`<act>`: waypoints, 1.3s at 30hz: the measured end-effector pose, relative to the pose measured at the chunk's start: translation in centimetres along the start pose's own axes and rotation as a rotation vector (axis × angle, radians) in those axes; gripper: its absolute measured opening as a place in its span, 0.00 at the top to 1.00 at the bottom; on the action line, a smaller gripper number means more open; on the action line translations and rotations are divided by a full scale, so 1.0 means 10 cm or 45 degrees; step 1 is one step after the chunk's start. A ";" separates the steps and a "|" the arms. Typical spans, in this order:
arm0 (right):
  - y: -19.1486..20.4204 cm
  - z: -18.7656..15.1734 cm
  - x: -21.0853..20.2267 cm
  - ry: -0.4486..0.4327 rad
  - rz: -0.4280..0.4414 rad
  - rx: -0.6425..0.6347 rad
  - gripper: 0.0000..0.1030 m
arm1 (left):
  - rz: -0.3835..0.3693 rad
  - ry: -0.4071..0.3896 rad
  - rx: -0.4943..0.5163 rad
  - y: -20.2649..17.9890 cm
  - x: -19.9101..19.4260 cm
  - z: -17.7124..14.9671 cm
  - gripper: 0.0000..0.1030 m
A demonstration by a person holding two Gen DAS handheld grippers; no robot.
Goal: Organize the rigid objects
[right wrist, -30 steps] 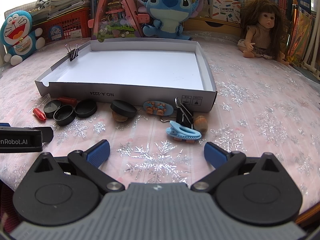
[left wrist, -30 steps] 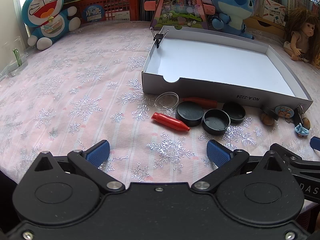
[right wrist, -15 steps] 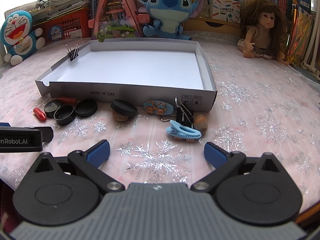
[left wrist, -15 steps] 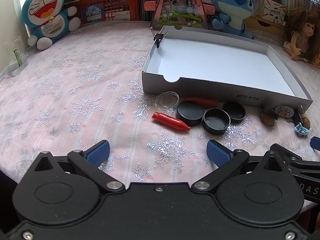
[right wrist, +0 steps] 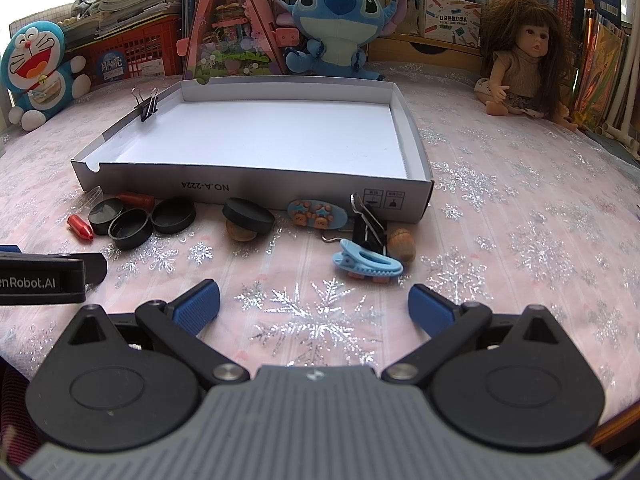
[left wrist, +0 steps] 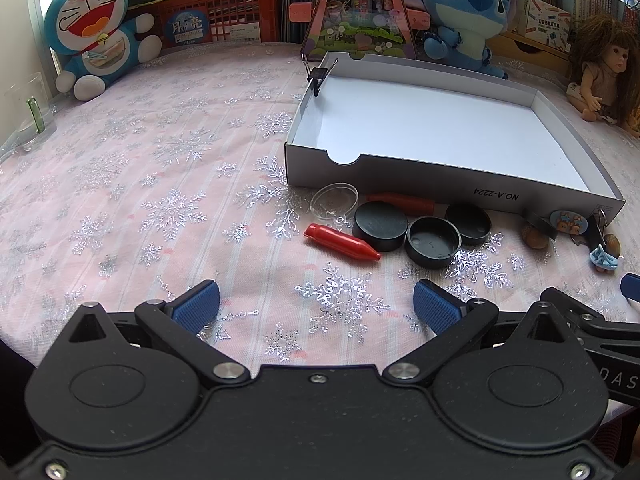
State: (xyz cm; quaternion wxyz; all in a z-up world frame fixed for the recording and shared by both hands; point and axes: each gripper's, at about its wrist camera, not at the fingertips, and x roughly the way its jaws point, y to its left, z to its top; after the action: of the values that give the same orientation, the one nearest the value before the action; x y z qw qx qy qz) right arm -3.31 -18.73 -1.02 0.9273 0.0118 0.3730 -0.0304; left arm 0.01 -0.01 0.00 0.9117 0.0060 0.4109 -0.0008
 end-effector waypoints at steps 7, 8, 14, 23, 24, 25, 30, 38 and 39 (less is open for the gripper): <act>0.00 -0.01 0.02 -0.006 0.003 0.003 0.00 | -0.006 -0.029 0.005 -0.01 0.00 -0.01 0.00; 0.00 -0.02 0.02 -0.009 0.004 0.002 0.00 | -0.008 -0.032 0.009 -0.01 -0.02 -0.01 0.00; 0.00 -0.05 -0.03 -0.040 0.014 -0.003 0.00 | -0.015 -0.021 0.017 0.03 -0.02 -0.01 0.00; -0.01 -0.09 -0.03 -0.085 0.007 -0.005 0.00 | -0.014 -0.050 0.014 0.03 0.00 -0.01 0.00; -0.01 -0.09 -0.03 -0.089 0.005 -0.005 0.00 | -0.016 -0.050 0.016 0.03 -0.01 -0.02 0.00; -0.01 -0.09 -0.03 -0.094 0.002 -0.003 0.00 | -0.016 -0.049 0.019 0.03 -0.01 -0.02 0.00; -0.06 -0.10 -0.07 -0.123 -0.008 0.011 0.00 | -0.020 -0.059 0.020 0.03 -0.01 -0.02 0.00; -0.21 -0.08 -0.11 -0.175 -0.020 0.084 0.01 | -0.034 -0.120 0.042 0.07 -0.03 0.00 0.11; -0.23 -0.08 -0.11 -0.176 -0.015 0.101 0.02 | -0.046 -0.139 0.042 0.09 -0.04 0.00 0.13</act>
State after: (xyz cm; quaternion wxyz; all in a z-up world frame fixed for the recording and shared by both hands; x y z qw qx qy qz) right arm -4.78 -20.98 -0.85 0.9494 0.0441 0.3068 -0.0512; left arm -0.29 0.84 0.31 0.9324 0.0137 0.3604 -0.0243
